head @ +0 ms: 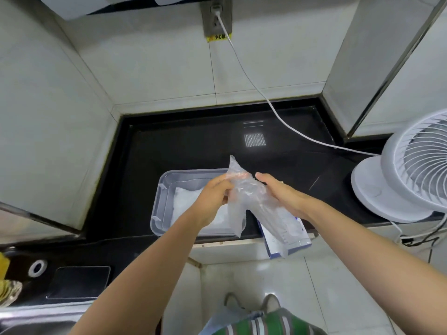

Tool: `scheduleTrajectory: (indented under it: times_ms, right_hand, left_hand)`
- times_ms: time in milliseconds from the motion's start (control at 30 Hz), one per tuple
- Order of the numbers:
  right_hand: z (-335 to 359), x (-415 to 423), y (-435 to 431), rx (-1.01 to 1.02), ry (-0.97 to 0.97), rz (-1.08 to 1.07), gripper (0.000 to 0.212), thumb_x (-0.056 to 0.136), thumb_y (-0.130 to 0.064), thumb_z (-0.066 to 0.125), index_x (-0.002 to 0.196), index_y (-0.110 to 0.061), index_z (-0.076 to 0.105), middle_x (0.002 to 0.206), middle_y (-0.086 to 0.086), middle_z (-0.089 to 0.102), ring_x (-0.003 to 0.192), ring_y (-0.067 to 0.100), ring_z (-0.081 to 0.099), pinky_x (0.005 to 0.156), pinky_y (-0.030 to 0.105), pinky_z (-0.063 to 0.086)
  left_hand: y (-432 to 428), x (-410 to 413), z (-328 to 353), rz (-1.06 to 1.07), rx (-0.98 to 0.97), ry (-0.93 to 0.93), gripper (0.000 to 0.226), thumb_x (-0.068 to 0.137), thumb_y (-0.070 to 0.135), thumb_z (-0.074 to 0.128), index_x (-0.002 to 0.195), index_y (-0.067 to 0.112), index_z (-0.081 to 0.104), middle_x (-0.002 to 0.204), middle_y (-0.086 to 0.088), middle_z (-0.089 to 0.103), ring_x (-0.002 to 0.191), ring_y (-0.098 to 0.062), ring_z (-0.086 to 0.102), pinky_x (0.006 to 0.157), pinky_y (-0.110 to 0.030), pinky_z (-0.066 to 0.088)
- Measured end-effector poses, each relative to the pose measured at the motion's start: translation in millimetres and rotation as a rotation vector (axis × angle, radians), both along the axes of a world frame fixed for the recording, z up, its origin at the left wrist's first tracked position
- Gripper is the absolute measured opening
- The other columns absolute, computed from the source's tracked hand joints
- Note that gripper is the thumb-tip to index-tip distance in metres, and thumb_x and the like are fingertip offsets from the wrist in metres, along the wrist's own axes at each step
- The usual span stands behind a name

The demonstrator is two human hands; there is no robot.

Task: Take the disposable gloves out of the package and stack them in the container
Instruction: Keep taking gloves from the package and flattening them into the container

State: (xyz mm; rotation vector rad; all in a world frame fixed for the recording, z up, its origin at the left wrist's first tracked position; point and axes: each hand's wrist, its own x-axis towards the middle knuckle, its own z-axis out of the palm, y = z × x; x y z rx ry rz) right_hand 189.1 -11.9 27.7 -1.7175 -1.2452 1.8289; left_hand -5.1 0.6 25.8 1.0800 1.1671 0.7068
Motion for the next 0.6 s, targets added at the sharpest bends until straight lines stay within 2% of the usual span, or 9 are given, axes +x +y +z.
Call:
scheduleTrajectory:
  times_ms: [67, 133, 200, 267, 367, 433, 500, 567, 600]
  right_hand:
    - [5, -5, 0, 0.045, 0.022, 0.019, 0.045, 0.096, -0.057, 0.044, 0.114, -0.025, 0.068, 0.112, 0.0, 0.069, 0.112, 0.021, 0.061, 0.103, 0.038, 0.039]
    - [6, -13, 2, 0.058, 0.074, 0.028, 0.047, 0.098, -0.053, 0.043, 0.111, -0.016, 0.069, 0.113, 0.007, 0.071, 0.113, 0.026, 0.063, 0.101, 0.038, 0.044]
    - [4, -21, 7, 0.001, 0.156, 0.012, 0.052, 0.1, -0.055, 0.036, 0.115, -0.015, 0.066, 0.119, 0.009, 0.069, 0.112, 0.025, 0.064, 0.097, 0.037, 0.049]
    - [2, -28, 10, -0.044, 0.228, 0.019, 0.048, 0.102, -0.052, 0.035, 0.122, -0.02, 0.064, 0.122, 0.007, 0.069, 0.112, 0.023, 0.065, 0.09, 0.033, 0.05]
    - [-5, -36, 13, -0.049, 0.276, -0.001, 0.034, 0.102, -0.036, 0.048, 0.117, -0.012, 0.068, 0.106, 0.005, 0.071, 0.097, 0.02, 0.065, 0.087, 0.032, 0.048]
    - [-7, -40, 14, -0.043, 0.322, -0.045, 0.03, 0.098, -0.024, 0.057, 0.116, -0.003, 0.067, 0.106, 0.013, 0.069, 0.1, 0.025, 0.063, 0.096, 0.04, 0.048]
    - [-8, -46, 18, -0.017, 0.376, -0.08, 0.032, 0.091, -0.014, 0.065, 0.119, 0.002, 0.063, 0.113, 0.019, 0.067, 0.106, 0.029, 0.064, 0.1, 0.041, 0.048]
    - [-9, -53, 22, 0.03, 0.374, -0.147, 0.034, 0.078, -0.007, 0.077, 0.107, -0.003, 0.061, 0.104, 0.018, 0.067, 0.097, 0.029, 0.064, 0.089, 0.036, 0.05]
    - [-9, -55, 24, 0.059, 0.347, -0.187, 0.038, 0.072, -0.003, 0.081, 0.101, -0.006, 0.058, 0.099, 0.018, 0.064, 0.092, 0.03, 0.061, 0.085, 0.037, 0.047]
  left_hand:
    - [1, -10, -1, -0.005, -0.038, -0.038, 0.028, 0.097, 0.014, 0.045, 0.107, 0.02, 0.07, 0.104, -0.008, 0.071, 0.1, -0.027, 0.064, 0.097, -0.044, 0.049]
    - [2, -20, -2, -0.038, -0.057, -0.072, 0.034, 0.098, 0.012, 0.041, 0.105, 0.024, 0.071, 0.105, -0.007, 0.071, 0.102, -0.029, 0.064, 0.096, -0.044, 0.049]
    - [3, -30, -2, -0.08, -0.064, -0.11, 0.037, 0.096, 0.009, 0.04, 0.104, 0.028, 0.071, 0.104, -0.006, 0.07, 0.099, -0.026, 0.064, 0.094, -0.044, 0.051]
    - [6, -39, -5, -0.096, -0.065, -0.111, 0.037, 0.095, 0.009, 0.04, 0.11, 0.027, 0.068, 0.11, -0.011, 0.066, 0.103, -0.028, 0.06, 0.095, -0.046, 0.05]
    - [8, -51, -12, -0.112, -0.056, -0.051, 0.039, 0.096, 0.011, 0.037, 0.121, 0.029, 0.061, 0.121, -0.013, 0.06, 0.11, -0.035, 0.054, 0.096, -0.047, 0.05]
    - [10, -59, -14, -0.164, -0.041, -0.056, 0.056, 0.086, 0.013, 0.04, 0.136, 0.037, 0.05, 0.132, -0.006, 0.056, 0.113, -0.03, 0.055, 0.09, -0.039, 0.054]
    - [12, -67, -15, -0.198, -0.036, -0.061, 0.071, 0.079, 0.013, 0.044, 0.143, 0.046, 0.037, 0.138, 0.0, 0.051, 0.116, -0.023, 0.057, 0.093, -0.038, 0.053]
    - [14, -76, -16, -0.191, -0.026, -0.074, 0.071, 0.08, 0.022, 0.054, 0.145, 0.044, 0.034, 0.139, 0.003, 0.052, 0.118, -0.021, 0.059, 0.095, -0.041, 0.051]
    - [15, -80, -17, -0.177, -0.026, -0.075, 0.072, 0.078, 0.032, 0.061, 0.145, 0.041, 0.036, 0.138, 0.003, 0.054, 0.118, -0.021, 0.06, 0.094, -0.041, 0.051]
